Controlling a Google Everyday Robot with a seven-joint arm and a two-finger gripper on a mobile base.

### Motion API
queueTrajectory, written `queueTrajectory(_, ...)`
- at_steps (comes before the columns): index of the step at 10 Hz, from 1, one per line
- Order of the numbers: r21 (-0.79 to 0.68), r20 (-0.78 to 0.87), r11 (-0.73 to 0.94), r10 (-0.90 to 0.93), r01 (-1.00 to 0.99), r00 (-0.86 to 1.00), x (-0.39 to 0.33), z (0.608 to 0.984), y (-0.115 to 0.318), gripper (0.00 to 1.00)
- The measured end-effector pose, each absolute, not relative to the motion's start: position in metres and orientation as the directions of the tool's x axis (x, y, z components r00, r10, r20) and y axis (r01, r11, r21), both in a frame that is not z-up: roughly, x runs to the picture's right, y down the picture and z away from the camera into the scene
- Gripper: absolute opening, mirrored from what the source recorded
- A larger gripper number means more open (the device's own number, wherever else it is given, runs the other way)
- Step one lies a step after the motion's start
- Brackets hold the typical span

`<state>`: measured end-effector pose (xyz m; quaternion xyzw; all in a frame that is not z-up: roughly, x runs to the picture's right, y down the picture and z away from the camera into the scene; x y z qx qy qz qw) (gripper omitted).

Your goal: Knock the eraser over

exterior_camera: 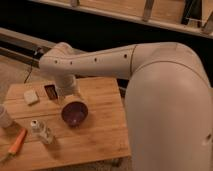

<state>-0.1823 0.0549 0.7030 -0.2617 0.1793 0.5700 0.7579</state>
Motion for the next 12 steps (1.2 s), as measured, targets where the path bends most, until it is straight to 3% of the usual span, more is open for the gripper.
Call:
queueTrajectory(1,-0.198,-0.568,0.227,0.766,-0.954,0.300,-0.193,0.706,0.053,0.65)
queueTrajectory(3,-0.211,-0.556,0.270,0.757,-0.939,0.343,-0.220,0.715,0.047,0.53)
queueTrajectory(8,-0.239,-0.553,0.356,0.715,-0.904,0.428,-0.273,0.739,0.048,0.04)
queueTrajectory(12,-0.265,-0.580,0.355,0.684,-0.896,0.443,-0.298,0.761,0.054,0.00)
